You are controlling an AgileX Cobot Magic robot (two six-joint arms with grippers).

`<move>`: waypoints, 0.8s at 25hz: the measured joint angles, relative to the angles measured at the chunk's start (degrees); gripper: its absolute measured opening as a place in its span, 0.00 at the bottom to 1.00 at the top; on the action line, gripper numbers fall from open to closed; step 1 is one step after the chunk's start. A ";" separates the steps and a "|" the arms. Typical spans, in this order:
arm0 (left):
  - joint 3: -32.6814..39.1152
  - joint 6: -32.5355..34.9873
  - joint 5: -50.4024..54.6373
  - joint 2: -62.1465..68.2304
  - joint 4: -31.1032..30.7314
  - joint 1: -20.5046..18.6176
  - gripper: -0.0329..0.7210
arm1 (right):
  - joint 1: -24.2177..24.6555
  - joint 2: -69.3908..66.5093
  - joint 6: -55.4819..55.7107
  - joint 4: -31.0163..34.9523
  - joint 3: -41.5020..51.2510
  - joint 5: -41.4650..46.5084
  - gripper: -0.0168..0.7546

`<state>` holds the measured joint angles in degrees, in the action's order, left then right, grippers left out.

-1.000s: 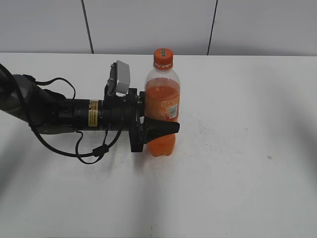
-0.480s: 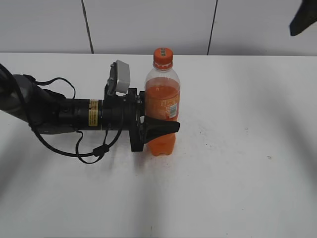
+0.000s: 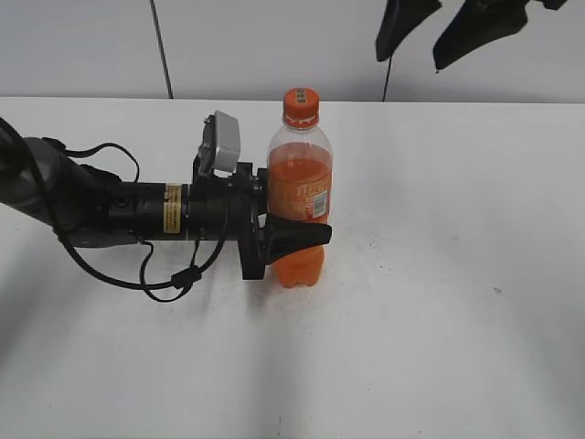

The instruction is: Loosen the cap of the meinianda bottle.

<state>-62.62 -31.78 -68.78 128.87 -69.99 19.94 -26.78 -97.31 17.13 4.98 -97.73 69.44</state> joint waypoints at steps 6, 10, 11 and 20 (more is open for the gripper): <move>0.00 0.00 0.00 0.00 0.00 0.00 0.59 | -4.87 -0.57 4.32 0.62 -0.95 -2.45 0.59; 0.00 0.00 0.00 0.00 0.00 0.00 0.59 | -7.35 -2.18 6.55 0.62 -1.02 -4.31 0.59; 0.00 0.00 0.00 0.00 0.00 0.00 0.59 | -7.96 -2.75 6.95 0.62 -1.02 -4.87 0.59; 0.00 0.00 0.00 0.00 0.00 0.00 0.59 | -11.19 -6.28 8.55 -2.17 -1.02 -8.46 0.59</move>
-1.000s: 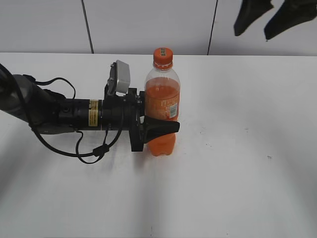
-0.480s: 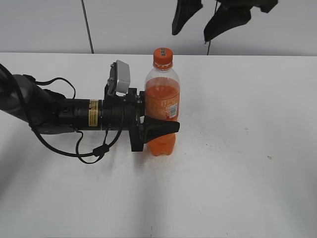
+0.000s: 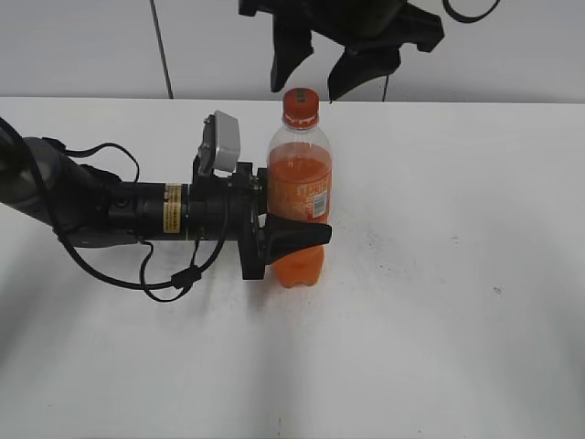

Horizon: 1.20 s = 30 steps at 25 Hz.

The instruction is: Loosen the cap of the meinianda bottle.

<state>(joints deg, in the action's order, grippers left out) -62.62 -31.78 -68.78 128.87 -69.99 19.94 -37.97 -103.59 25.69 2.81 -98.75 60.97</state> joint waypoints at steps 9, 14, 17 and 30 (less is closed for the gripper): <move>0.00 0.00 0.00 0.00 0.02 0.00 0.59 | -1.26 -1.16 0.11 -1.12 0.00 0.78 0.59; 0.00 0.05 0.00 0.00 0.02 0.04 0.59 | -1.26 -1.22 0.11 -1.23 0.00 2.73 0.56; 0.00 0.05 0.00 0.00 0.02 0.06 0.59 | -1.26 -1.22 0.11 -1.23 0.00 2.19 0.55; 0.00 0.05 0.00 0.00 0.02 0.06 0.59 | -1.26 -1.22 0.11 0.10 0.00 1.21 0.40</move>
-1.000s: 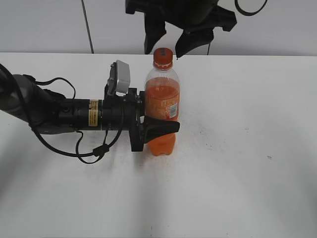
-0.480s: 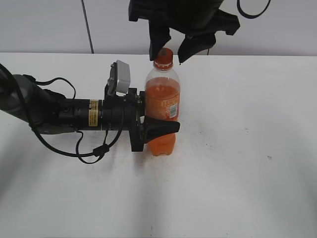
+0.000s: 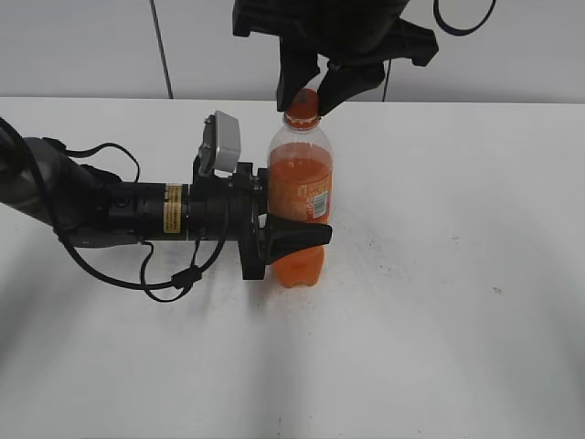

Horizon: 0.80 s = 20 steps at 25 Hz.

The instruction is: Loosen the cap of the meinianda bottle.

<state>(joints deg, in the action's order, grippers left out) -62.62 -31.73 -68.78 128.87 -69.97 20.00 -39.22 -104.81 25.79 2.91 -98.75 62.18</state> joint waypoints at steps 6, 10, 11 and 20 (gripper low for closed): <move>0.00 -0.05 0.00 0.00 0.00 0.00 0.59 | 0.00 -0.23 -5.42 1.06 -0.06 0.00 0.38; 0.00 -0.05 0.00 0.00 0.00 0.00 0.59 | 0.05 -0.28 -20.68 1.33 -0.16 -0.13 0.38; 0.00 -0.05 0.00 0.00 0.00 0.00 0.59 | 0.05 -0.28 -24.21 1.38 -0.16 -0.19 0.37; 0.00 0.00 0.00 0.00 -0.01 0.00 0.59 | 0.05 -0.28 -57.39 1.49 -0.39 1.30 0.37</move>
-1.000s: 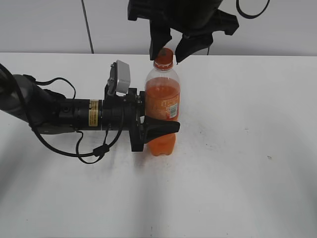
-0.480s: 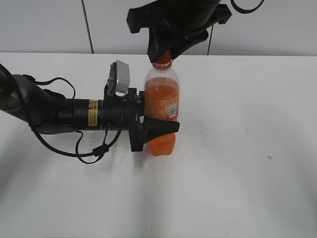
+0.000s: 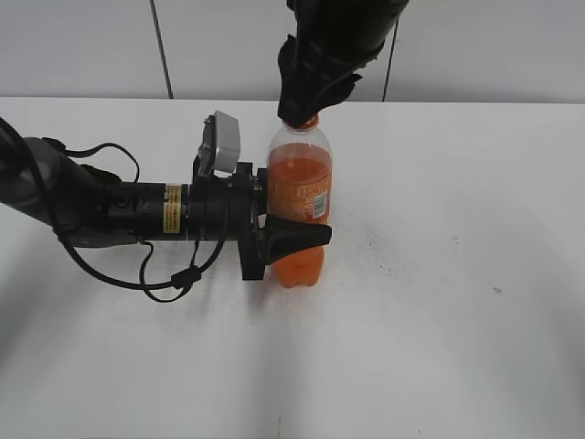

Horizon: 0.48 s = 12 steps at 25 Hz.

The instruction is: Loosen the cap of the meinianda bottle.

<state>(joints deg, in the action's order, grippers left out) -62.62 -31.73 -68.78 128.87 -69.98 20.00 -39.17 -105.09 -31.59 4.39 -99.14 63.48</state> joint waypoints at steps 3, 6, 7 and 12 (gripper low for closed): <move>0.00 0.16 0.00 0.00 -0.11 0.00 0.59 | 0.00 0.00 -5.62 0.00 -0.12 0.59 0.37; 0.00 0.16 0.00 0.00 -0.11 0.00 0.59 | 0.00 0.00 -7.87 -0.12 -0.13 0.78 0.37; 0.00 0.16 0.00 0.00 -0.11 0.00 0.59 | 0.00 0.00 -8.33 -0.18 -0.17 0.84 0.37; 0.00 0.42 0.00 0.00 -0.11 0.05 0.59 | 0.00 0.55 -9.15 -0.22 -0.17 1.20 0.37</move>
<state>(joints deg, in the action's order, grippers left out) -62.62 -31.31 -68.78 128.87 -70.09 20.05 -39.17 -104.54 -40.75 4.17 -99.31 64.68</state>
